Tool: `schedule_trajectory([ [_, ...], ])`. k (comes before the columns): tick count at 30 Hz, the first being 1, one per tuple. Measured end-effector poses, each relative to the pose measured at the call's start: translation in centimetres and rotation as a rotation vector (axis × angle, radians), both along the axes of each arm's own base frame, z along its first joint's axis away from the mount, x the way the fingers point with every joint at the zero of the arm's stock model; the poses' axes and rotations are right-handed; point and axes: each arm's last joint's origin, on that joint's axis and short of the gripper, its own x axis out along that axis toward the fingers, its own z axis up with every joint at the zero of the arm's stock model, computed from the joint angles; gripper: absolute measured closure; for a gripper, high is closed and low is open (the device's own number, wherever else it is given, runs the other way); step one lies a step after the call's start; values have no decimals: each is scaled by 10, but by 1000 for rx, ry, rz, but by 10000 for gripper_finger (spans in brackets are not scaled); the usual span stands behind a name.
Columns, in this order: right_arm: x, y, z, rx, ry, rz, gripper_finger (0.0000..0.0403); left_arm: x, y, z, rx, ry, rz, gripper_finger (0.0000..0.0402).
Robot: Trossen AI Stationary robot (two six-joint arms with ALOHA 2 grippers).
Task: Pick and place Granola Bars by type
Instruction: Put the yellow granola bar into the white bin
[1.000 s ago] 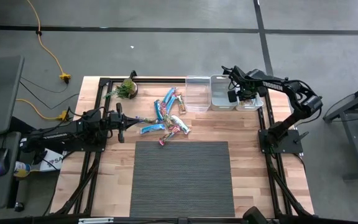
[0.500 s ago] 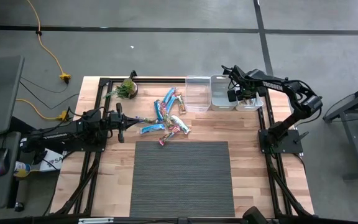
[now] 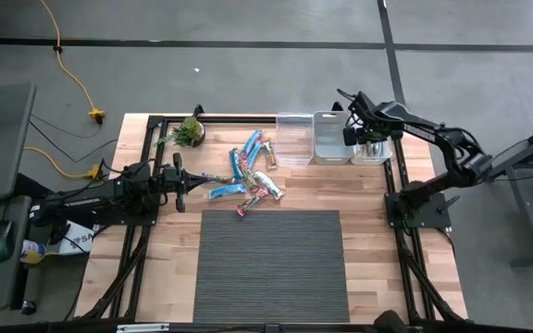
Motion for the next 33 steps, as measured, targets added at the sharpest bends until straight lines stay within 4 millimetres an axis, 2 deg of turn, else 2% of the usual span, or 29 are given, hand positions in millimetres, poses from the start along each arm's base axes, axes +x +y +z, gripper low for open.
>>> schedule_trajectory([
  [9, -5, 7, 39, -209, -180, 49, 272, 0, 0, 0, 0, 0, 0, 400],
  [16, -1, 9, 54, -268, -350, 133, 272, 0, 0, 0, 0, 0, 0, 400],
  [23, 30, 12, 69, -384, -562, 313, 272, 0, 0, 0, 0, 0, 0, 400],
  [28, 56, 19, 91, -580, -724, 505, 272, 0, 0, 0, 0, 0, 0, 400],
  [33, 74, 28, 116, -736, -952, 715, 272, 0, 0, 0, 0, 0, 0, 400],
])
